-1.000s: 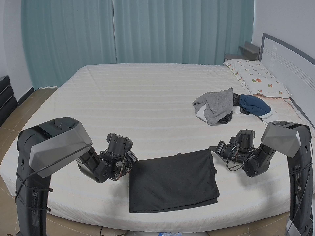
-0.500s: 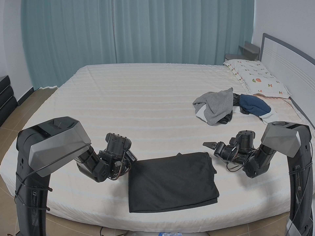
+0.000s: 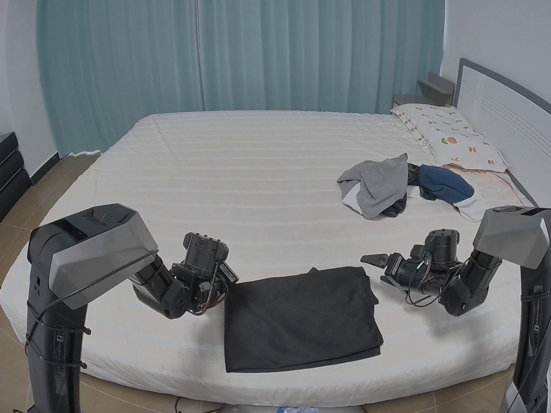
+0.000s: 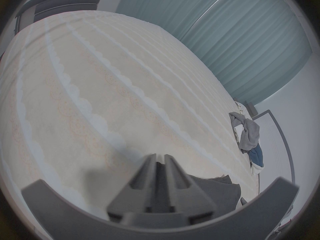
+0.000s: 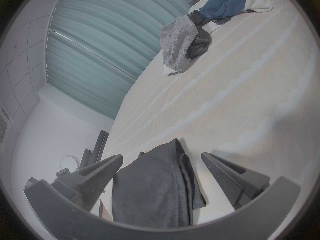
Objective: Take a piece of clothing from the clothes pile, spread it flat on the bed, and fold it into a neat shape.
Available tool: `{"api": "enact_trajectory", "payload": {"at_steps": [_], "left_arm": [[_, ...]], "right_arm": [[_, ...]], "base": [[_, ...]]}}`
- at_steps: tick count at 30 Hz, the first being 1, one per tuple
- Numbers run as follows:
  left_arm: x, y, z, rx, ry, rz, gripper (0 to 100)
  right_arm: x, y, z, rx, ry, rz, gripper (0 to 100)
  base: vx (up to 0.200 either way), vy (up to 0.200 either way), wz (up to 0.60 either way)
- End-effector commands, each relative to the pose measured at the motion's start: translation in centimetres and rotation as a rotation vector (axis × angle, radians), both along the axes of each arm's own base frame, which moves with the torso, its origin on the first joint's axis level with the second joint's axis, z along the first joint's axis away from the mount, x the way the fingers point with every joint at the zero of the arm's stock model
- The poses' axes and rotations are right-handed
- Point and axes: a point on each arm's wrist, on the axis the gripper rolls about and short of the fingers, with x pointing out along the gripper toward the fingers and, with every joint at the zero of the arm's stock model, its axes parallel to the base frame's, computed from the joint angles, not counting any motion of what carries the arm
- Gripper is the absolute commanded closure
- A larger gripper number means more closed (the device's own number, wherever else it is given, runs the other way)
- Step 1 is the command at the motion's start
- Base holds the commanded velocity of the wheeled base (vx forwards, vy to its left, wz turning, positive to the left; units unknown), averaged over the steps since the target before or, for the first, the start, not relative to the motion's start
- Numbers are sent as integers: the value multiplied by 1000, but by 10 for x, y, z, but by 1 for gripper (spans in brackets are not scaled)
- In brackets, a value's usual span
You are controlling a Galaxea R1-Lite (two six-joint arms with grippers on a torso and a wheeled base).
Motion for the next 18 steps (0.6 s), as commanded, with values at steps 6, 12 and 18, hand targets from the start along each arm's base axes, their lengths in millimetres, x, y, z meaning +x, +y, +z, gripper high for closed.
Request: {"api": "enact_trajectory", "payload": {"at_steps": [6,12,18], "left_arm": [[-5,7,1,0,9,10,0],[-29,29,20,-112,12,-92,0],[-56,34,10,-52,-5,-314,0]], "right_arm": [[-7,-4,0,2,20,-3,0],[-14,-9,-1,21,49,16,0],[-17,-9,-3,25,64,23,0]], "base": [[0,0,0],[0,0,0],[0,0,0]]}}
